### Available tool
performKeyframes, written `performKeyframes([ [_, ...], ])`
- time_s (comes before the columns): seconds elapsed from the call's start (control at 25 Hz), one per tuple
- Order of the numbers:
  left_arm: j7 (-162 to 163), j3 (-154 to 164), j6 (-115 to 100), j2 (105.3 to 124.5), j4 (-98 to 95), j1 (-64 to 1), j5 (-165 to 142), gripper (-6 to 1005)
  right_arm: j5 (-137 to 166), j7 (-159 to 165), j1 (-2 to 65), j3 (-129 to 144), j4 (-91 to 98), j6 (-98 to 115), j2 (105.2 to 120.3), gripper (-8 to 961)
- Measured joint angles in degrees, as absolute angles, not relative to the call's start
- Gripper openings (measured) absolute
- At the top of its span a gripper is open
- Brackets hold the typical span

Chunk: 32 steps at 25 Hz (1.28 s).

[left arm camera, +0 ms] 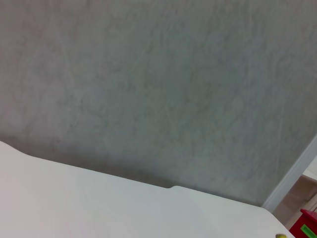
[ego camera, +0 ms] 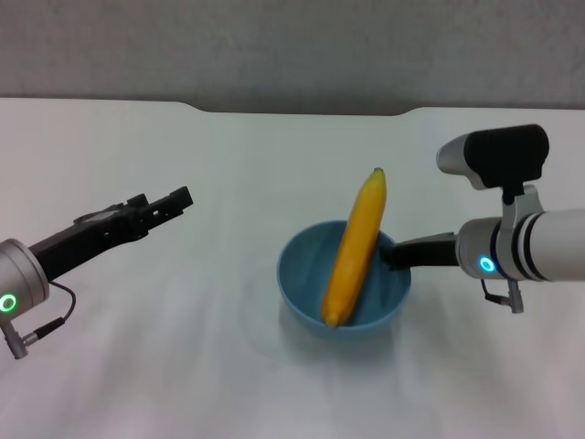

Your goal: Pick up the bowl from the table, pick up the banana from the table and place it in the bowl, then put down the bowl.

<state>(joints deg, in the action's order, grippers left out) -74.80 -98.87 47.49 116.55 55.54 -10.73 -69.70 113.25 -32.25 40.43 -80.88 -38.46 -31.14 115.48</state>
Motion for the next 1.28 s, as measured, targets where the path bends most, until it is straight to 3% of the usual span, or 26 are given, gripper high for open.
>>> performKeyframes([
  [0.72, -74.8, -98.88, 47.37, 116.45, 55.19, -10.72, -69.53, 900, 112.85, -32.15, 38.04, -80.51, -38.82, -30.43, 115.3, 101],
  [1.0, -74.8, -99.82, 47.33, 116.45, 55.08, -10.19, -69.95, 899, 113.82, -32.16, 31.25, -80.83, -46.9, -31.02, 114.92, 366],
  [1.28, -78.0, -103.7, 48.17, 116.55, 54.99, -8.38, -69.42, 899, 123.75, -32.64, 14.88, -85.94, -65.87, -28.4, 114.84, 610],
])
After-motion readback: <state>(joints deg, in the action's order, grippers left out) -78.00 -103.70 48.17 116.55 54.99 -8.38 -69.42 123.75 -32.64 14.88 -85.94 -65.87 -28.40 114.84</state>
